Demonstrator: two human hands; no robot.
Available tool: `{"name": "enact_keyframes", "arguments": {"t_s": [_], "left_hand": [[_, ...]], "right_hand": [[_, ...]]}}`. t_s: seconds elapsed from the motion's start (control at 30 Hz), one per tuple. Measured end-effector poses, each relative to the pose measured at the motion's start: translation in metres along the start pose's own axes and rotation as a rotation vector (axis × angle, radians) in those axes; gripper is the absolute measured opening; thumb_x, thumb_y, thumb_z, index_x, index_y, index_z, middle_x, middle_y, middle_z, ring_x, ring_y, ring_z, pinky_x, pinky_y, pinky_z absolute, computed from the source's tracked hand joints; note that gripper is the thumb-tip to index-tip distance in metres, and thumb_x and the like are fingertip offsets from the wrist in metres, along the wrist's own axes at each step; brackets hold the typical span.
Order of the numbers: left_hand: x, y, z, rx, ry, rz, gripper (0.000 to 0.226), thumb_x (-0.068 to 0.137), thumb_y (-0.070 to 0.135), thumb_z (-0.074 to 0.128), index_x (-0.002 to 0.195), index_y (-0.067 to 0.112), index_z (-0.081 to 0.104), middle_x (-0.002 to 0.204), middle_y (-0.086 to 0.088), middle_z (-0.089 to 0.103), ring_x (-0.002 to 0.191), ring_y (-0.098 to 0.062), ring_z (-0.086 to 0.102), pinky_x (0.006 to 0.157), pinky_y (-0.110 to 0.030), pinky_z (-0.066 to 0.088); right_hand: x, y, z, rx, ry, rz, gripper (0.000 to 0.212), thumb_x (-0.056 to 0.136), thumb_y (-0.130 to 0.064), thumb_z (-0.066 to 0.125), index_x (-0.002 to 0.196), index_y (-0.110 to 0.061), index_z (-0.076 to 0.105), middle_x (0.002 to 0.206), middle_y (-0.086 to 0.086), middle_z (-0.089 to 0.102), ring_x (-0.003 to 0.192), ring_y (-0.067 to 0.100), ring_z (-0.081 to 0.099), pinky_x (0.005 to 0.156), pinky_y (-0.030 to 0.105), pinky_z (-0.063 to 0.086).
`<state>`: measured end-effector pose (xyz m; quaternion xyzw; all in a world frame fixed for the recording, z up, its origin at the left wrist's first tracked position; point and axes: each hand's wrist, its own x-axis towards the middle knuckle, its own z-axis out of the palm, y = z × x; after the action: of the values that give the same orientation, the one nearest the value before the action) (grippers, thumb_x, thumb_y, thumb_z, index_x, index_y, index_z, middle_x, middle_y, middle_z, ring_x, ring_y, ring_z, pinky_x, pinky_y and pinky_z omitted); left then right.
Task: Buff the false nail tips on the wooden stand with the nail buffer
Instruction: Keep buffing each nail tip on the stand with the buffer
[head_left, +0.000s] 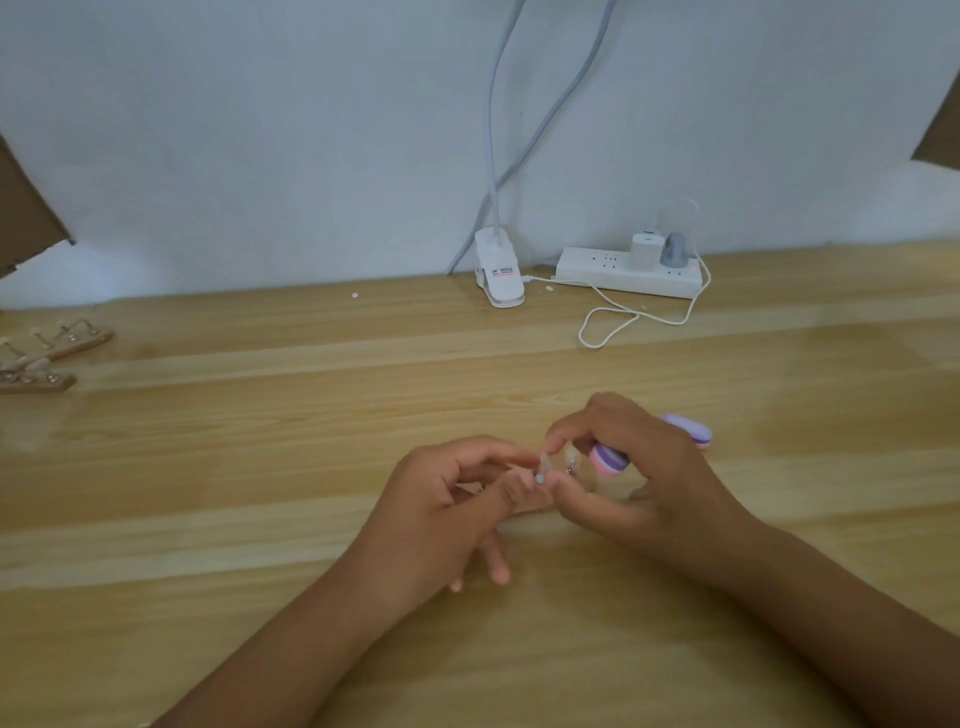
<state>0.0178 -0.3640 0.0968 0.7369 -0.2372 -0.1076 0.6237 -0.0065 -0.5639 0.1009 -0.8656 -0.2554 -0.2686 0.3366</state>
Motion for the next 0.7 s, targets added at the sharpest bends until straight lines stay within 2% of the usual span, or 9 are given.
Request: {"name": "enact_keyframes", "arguments": {"t_s": [0.1,0.2,0.27,0.33,0.37,0.4,0.43,0.47,0.7], "left_hand": [[-0.003,-0.002,-0.002,0.411,0.277,0.200,0.015,0.084,0.043,0.069,0.096,0.034,0.070,0.073,0.012,0.067,0.044,-0.004,0.052,0.046,-0.015,0.039],[-0.004,0.005,-0.003,0.897,0.393,0.338,0.027,0.080,0.048,0.058,0.101,0.034,0.068,0.082,0.017,0.057,0.064,-0.001,0.053,0.061,-0.021,0.043],[-0.002,0.004,-0.001,0.967,0.316,0.307,0.040,0.078,0.045,0.062,0.114,0.028,0.065,0.100,0.012,0.056,0.089,-0.008,0.056,0.080,-0.027,0.038],[-0.002,0.000,-0.001,1.004,0.226,0.226,0.050,0.077,0.045,0.063,0.123,0.027,0.059,0.112,0.009,0.052,0.104,-0.012,0.051,0.089,-0.026,0.029],[-0.002,-0.002,-0.002,1.008,0.199,0.200,0.051,0.079,0.046,0.063,0.125,0.028,0.056,0.114,0.010,0.050,0.107,-0.010,0.048,0.091,-0.025,0.026],[-0.002,-0.005,-0.003,1.002,0.180,0.180,0.049,0.081,0.047,0.063,0.126,0.029,0.055,0.115,0.012,0.048,0.108,-0.008,0.045,0.091,-0.023,0.024],[-0.001,-0.006,-0.004,1.001,0.171,0.169,0.047,0.083,0.048,0.062,0.126,0.031,0.053,0.116,0.013,0.046,0.108,-0.006,0.042,0.091,-0.021,0.022],[-0.001,-0.007,-0.005,1.004,0.164,0.165,0.045,0.085,0.049,0.060,0.126,0.032,0.052,0.116,0.015,0.045,0.108,-0.004,0.040,0.090,-0.019,0.020],[0.001,-0.008,-0.006,0.984,0.122,0.174,0.027,0.086,0.047,0.059,0.109,0.033,0.061,0.097,0.018,0.051,0.096,-0.004,0.048,0.084,-0.020,0.022]], "right_hand": [[0.002,0.010,-0.005,0.049,0.048,0.143,0.014,0.083,-0.030,0.073,0.090,-0.018,0.070,0.069,0.000,0.047,0.070,0.010,0.051,0.068,0.022,0.038],[0.002,0.013,-0.002,-0.155,-0.060,0.116,0.019,0.076,-0.020,0.087,0.086,-0.024,0.071,0.066,-0.009,0.041,0.071,0.005,0.047,0.072,0.003,0.033],[0.002,0.009,0.002,-0.330,-0.163,0.069,0.024,0.068,-0.025,0.091,0.082,-0.028,0.071,0.066,-0.014,0.034,0.073,0.001,0.042,0.082,-0.009,0.017],[-0.001,0.013,0.000,-0.308,-0.167,0.049,0.026,0.070,-0.032,0.089,0.088,-0.029,0.071,0.067,-0.015,0.034,0.075,0.002,0.044,0.085,-0.006,0.024],[-0.002,0.015,-0.003,-0.262,-0.157,0.075,0.025,0.074,-0.037,0.085,0.093,-0.029,0.071,0.068,-0.016,0.035,0.076,0.002,0.046,0.084,0.004,0.037],[-0.001,0.014,-0.007,-0.230,-0.160,0.118,0.025,0.077,-0.044,0.078,0.097,-0.030,0.070,0.069,-0.016,0.037,0.076,0.003,0.047,0.080,0.025,0.050],[0.000,0.013,-0.010,-0.218,-0.176,0.162,0.028,0.079,-0.050,0.070,0.098,-0.031,0.070,0.070,-0.016,0.038,0.077,0.003,0.048,0.071,0.044,0.053],[0.000,0.014,-0.012,-0.222,-0.188,0.184,0.030,0.079,-0.054,0.064,0.098,-0.031,0.069,0.071,-0.016,0.039,0.077,0.004,0.049,0.067,0.050,0.052],[0.001,0.023,-0.018,-0.152,-0.271,0.248,0.012,0.080,-0.043,0.069,0.089,-0.035,0.070,0.068,-0.012,0.042,0.079,0.003,0.052,0.074,0.047,0.047]]}}
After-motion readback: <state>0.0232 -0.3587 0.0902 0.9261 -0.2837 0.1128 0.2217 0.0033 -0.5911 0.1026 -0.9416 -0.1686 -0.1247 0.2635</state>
